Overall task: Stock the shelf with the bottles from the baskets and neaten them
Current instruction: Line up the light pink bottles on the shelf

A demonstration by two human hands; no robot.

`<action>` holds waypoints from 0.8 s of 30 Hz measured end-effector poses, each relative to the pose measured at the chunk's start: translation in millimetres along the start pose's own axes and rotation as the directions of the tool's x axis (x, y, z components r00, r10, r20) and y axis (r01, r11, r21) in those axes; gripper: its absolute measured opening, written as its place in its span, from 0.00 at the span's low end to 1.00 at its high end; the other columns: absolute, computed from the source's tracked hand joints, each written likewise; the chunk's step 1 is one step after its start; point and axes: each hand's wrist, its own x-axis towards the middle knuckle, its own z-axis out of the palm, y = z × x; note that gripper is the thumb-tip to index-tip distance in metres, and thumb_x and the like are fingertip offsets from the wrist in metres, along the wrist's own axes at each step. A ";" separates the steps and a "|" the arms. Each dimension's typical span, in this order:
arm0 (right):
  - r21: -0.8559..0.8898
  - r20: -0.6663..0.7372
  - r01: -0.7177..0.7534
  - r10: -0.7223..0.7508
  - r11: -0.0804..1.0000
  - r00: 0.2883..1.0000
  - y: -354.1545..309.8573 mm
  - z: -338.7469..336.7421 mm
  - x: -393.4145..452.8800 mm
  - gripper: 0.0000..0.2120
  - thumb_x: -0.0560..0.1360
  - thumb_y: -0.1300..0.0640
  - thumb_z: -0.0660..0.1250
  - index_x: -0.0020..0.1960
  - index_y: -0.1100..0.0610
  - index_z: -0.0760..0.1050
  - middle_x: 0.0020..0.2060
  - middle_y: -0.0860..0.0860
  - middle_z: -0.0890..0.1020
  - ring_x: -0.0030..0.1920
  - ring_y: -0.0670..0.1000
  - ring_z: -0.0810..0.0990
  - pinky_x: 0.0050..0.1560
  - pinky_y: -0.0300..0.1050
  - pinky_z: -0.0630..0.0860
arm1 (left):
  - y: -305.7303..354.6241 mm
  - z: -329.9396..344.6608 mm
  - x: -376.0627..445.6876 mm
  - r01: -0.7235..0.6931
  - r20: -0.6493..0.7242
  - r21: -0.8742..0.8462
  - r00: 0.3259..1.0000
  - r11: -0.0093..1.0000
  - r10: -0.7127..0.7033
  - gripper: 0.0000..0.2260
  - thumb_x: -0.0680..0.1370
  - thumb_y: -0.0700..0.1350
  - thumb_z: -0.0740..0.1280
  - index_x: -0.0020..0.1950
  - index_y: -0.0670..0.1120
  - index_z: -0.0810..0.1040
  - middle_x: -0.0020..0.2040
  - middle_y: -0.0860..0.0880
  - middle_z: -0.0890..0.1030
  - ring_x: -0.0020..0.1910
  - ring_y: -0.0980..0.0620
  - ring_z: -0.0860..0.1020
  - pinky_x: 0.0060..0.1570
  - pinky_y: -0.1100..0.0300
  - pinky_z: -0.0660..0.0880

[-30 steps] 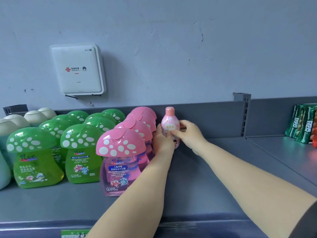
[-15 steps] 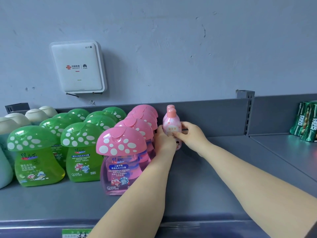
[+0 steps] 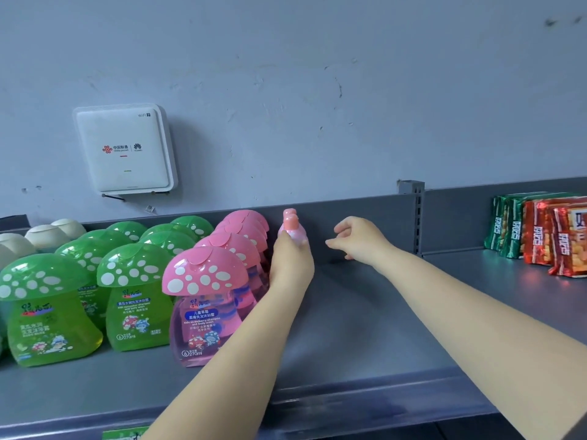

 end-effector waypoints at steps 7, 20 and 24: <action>-0.405 -0.120 0.144 -0.209 0.903 0.971 6.2 -60.9 -57.0 0.05 0.75 0.53 0.66 0.48 0.54 0.73 0.38 0.43 0.73 0.43 0.48 0.73 0.41 0.42 0.72 | 40.6 8.0 -25.7 -0.341 0.145 0.292 0.939 0.893 0.311 0.10 0.81 0.46 0.57 0.56 0.45 0.75 0.49 0.54 0.74 0.46 0.56 0.70 0.42 0.67 0.63; -0.900 -0.215 -0.129 -0.167 0.416 0.962 52.5 -190.1 -208.1 0.08 0.77 0.53 0.59 0.53 0.56 0.70 0.52 0.51 0.75 0.54 0.55 0.74 0.42 0.46 0.67 | 124.5 116.3 -128.6 -0.840 0.483 0.228 0.537 0.492 0.692 0.08 0.79 0.43 0.58 0.52 0.43 0.75 0.50 0.47 0.77 0.51 0.45 0.75 0.41 0.56 0.71; -0.915 -0.270 -0.246 -0.033 0.319 0.962 80.4 -218.4 -271.4 0.09 0.78 0.53 0.59 0.54 0.56 0.69 0.53 0.52 0.74 0.57 0.55 0.73 0.43 0.46 0.66 | 146.9 156.4 -187.7 -0.930 0.535 0.093 0.348 0.356 0.770 0.09 0.78 0.44 0.59 0.53 0.44 0.76 0.53 0.46 0.77 0.54 0.44 0.74 0.40 0.57 0.66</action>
